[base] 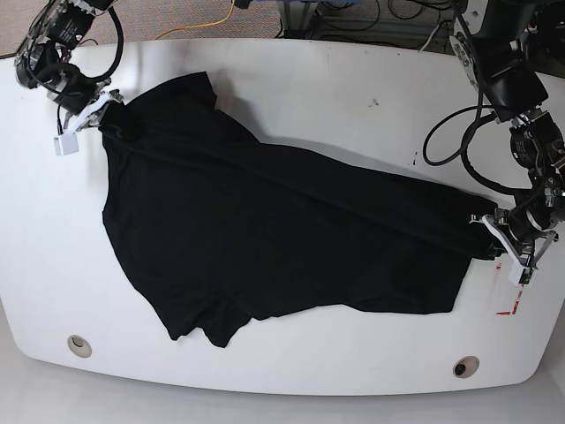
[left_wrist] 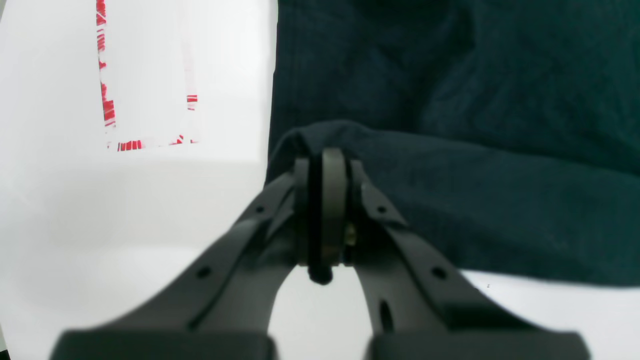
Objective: Layout the t-shirt on the table in an organized manner, then fold the t-shirt properly
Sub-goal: 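Hold both grippers and stretch the shirt taut diagonally between them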
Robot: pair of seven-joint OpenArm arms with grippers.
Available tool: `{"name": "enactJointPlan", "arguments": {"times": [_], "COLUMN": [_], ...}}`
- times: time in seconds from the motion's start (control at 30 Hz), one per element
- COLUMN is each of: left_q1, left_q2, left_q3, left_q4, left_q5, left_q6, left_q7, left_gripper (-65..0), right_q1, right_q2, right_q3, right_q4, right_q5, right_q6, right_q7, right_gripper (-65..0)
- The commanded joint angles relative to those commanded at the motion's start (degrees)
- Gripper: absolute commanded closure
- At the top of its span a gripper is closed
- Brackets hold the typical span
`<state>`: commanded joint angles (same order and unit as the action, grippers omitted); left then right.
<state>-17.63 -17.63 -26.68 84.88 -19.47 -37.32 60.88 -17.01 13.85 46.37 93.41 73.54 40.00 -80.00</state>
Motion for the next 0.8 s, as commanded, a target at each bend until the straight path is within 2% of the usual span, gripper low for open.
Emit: {"name": "enactJointPlan", "arguments": {"times": [0.17,0.33,0.47,0.7,0.8], "left_q1": [1.23,3.52,5.8,9.58,10.46], "left_q2": [-0.62,-0.79,-0.88,-0.79,-0.97], "left_q3": [-0.09,-0.18,-0.18,-0.18,-0.18], "left_q4": [0.26,1.93,4.48,8.35,9.67], "left_q5": [-0.18,-0.18,-0.18,-0.18,-0.18], "left_q6": [-0.09,-0.09,-0.18,-0.18,-0.26], "left_q7": [0.0,0.0,0.0,0.09,1.76], "left_gripper": [0.0,0.0,0.0,0.0,0.0], "right_q1": [-4.04,-7.21,-9.41,-12.75,-14.07], "right_q2": [-0.09,0.26,1.76,3.25,4.75], "right_q3": [-0.18,-0.35,-3.87,-7.82,-8.44], "right_q4": [0.09,0.09,0.09,0.09,0.09], "right_q5": [5.36,8.44,11.34,11.46,11.46], "right_q6": [0.0,0.0,0.0,0.0,0.0], "right_q7": [0.0,0.0,0.0,0.0,0.0], "right_gripper": [0.0,0.0,0.0,0.0,0.0]}}
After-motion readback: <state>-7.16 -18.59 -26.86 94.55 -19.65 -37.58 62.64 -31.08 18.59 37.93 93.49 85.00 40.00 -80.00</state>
